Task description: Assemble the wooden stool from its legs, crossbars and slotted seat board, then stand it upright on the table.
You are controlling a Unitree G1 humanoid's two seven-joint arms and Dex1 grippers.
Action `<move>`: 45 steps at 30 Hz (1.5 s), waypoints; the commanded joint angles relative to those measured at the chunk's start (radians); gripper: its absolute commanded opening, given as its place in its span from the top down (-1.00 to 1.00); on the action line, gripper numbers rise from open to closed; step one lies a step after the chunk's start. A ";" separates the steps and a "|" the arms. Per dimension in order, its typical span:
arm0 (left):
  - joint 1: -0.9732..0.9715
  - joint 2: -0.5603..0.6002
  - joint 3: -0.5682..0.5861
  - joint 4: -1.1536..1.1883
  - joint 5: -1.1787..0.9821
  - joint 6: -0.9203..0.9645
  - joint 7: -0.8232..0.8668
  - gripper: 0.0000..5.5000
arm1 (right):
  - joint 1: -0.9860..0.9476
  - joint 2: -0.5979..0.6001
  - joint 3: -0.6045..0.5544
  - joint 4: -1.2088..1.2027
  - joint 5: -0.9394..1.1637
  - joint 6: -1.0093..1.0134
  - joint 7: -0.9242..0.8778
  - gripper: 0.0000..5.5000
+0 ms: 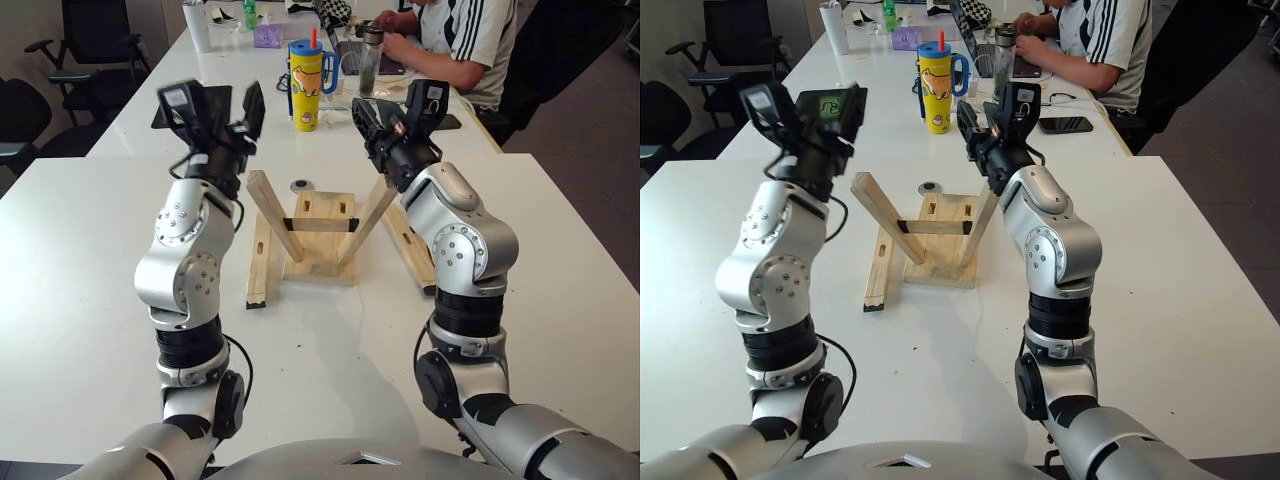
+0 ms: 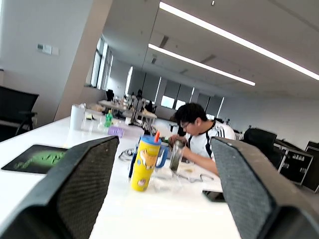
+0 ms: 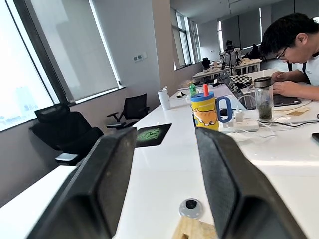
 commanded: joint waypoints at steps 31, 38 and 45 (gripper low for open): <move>0.121 0.124 0.053 0.092 0.037 0.020 -0.024 -0.24 | 0.153 -0.489 0.427 0.079 -0.211 -0.304 0.797 0.21; 0.254 0.422 -0.017 0.084 0.039 0.175 -0.281 -0.24 | 0.154 -0.637 0.478 0.250 -0.360 -0.480 0.913 0.21; 0.477 0.714 -0.066 -0.008 -0.011 0.253 -0.593 -0.24 | 0.216 -0.694 0.515 0.383 -0.423 -0.567 1.003 0.21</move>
